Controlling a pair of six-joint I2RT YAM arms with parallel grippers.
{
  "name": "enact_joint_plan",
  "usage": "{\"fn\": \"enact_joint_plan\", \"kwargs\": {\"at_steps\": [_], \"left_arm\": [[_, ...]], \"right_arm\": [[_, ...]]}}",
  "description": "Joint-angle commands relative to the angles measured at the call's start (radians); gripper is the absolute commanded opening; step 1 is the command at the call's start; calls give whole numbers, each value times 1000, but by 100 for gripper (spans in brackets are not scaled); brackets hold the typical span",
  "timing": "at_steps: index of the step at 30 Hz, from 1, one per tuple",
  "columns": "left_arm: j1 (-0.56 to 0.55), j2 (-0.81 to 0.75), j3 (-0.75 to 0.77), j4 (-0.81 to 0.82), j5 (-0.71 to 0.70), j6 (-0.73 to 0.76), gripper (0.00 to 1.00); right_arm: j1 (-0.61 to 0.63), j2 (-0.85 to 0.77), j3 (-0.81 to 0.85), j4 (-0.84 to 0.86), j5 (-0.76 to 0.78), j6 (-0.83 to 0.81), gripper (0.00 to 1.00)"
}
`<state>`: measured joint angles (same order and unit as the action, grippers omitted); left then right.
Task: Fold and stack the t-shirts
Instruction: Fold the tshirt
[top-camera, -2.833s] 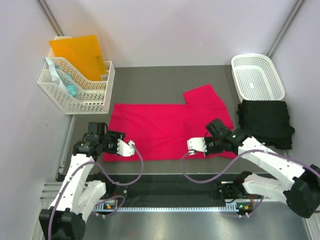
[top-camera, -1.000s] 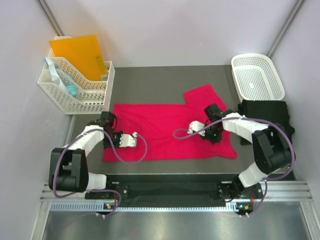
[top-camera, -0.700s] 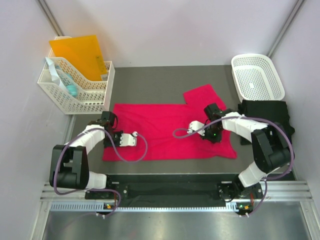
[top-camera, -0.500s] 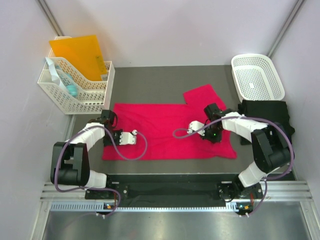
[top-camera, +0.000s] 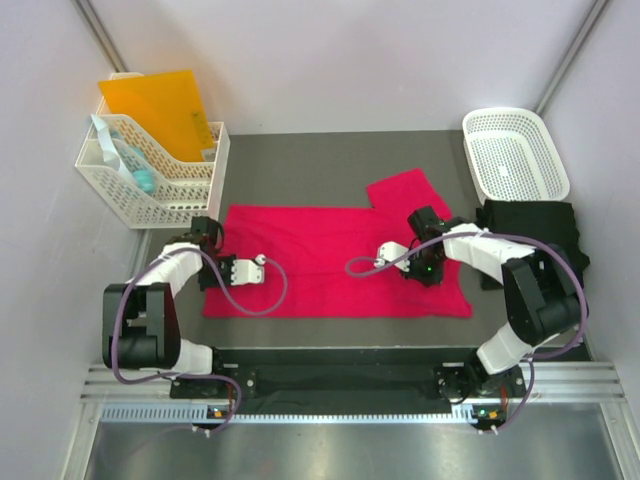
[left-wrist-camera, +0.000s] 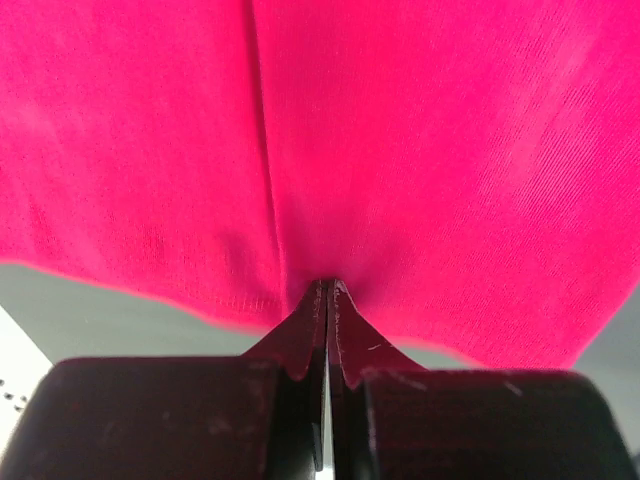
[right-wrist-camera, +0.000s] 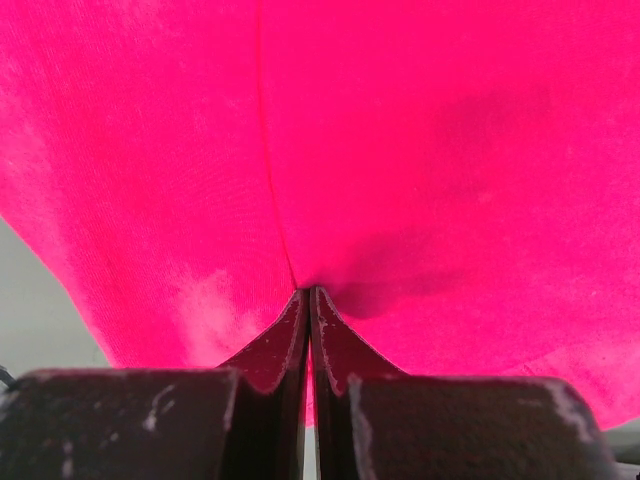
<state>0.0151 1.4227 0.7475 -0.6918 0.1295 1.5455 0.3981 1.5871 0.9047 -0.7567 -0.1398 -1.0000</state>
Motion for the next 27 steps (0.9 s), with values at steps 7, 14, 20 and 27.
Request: {"fn": "enact_joint_plan", "kwargs": {"at_steps": [7, 14, 20, 27], "left_arm": [[29, -177, 216, -105, 133, 67, 38], [19, -105, 295, 135, 194, -95, 61], [-4, 166, 490, 164, 142, -399, 63], [-12, 448, 768, 152, 45, -616, 61]], "right_arm": [[-5, -68, 149, 11, -15, -19, 33], [-47, -43, 437, 30, 25, 182, 61], [-142, 157, 753, 39, 17, 417, 74], [-211, 364, 994, 86, 20, 475, 82]]}}
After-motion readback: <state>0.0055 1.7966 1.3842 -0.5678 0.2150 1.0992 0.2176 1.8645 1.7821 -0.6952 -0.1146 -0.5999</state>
